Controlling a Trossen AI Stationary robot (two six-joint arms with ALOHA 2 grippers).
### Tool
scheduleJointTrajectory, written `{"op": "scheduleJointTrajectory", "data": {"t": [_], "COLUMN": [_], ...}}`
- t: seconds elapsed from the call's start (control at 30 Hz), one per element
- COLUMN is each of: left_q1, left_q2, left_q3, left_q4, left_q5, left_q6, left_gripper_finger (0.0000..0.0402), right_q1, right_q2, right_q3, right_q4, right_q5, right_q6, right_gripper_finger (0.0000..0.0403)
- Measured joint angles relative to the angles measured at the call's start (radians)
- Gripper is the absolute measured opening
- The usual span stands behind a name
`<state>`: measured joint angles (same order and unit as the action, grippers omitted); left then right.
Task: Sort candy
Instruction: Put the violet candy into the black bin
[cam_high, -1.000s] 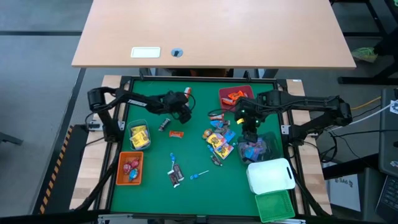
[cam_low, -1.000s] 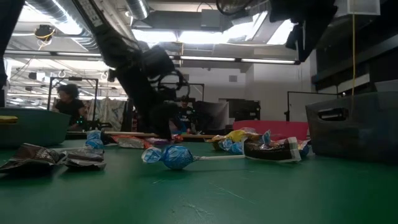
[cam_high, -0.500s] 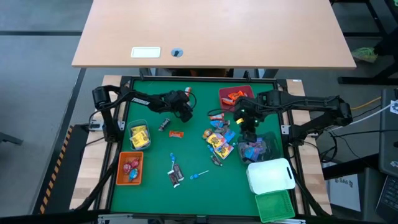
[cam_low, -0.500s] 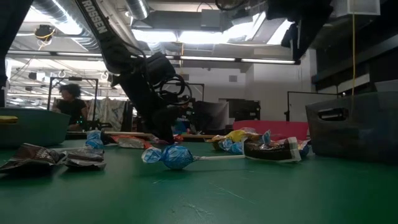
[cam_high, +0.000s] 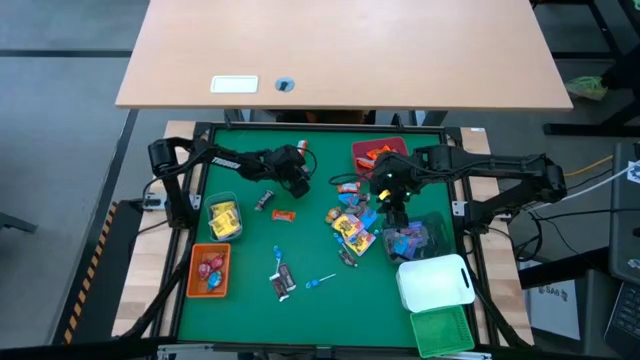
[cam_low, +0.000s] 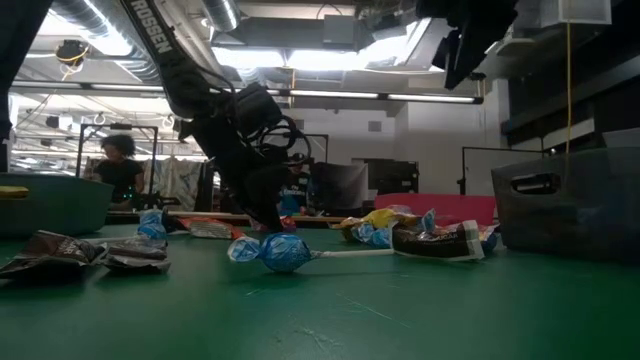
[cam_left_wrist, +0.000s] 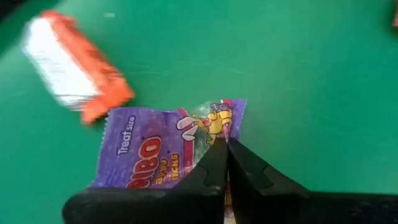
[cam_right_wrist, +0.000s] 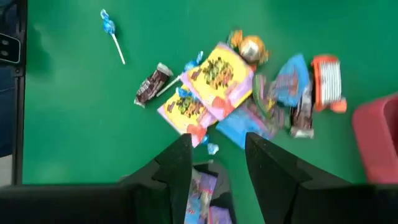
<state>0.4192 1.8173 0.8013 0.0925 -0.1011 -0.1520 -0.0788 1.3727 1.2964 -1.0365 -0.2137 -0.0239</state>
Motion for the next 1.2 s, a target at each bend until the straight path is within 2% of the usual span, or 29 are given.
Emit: {"op": "scheduleJointTrajectory", "data": {"t": [0.3,0.6,1.03,1.2], "left_q1": [-0.046,-0.123,-0.249,-0.28], "left_q2": [-0.091,-0.115,-0.117,-0.117], "left_q3": [-0.006,-0.003,-0.002,-0.002], "left_q4": [-0.009,0.048,0.376,0.451], "left_q5": [0.094,0.13,0.27,0.28], "left_q6": [-0.007,-0.058,-0.161,-0.161], "left_gripper_finger": [0.0,0.0,0.0,0.0], "right_q1": [0.0,0.0,0.0,0.0], "right_q2": [0.0,0.005,0.095,0.148], "right_q3": [0.0,0.0,0.0,0.0], "right_q4": [0.11,0.17,0.24,0.261], "right_q5": [0.138,0.144,0.143,0.116], "right_q6": [-0.116,-0.117,-0.26,-0.328], "right_gripper_finger": [0.015,0.015,0.015,0.015]}}
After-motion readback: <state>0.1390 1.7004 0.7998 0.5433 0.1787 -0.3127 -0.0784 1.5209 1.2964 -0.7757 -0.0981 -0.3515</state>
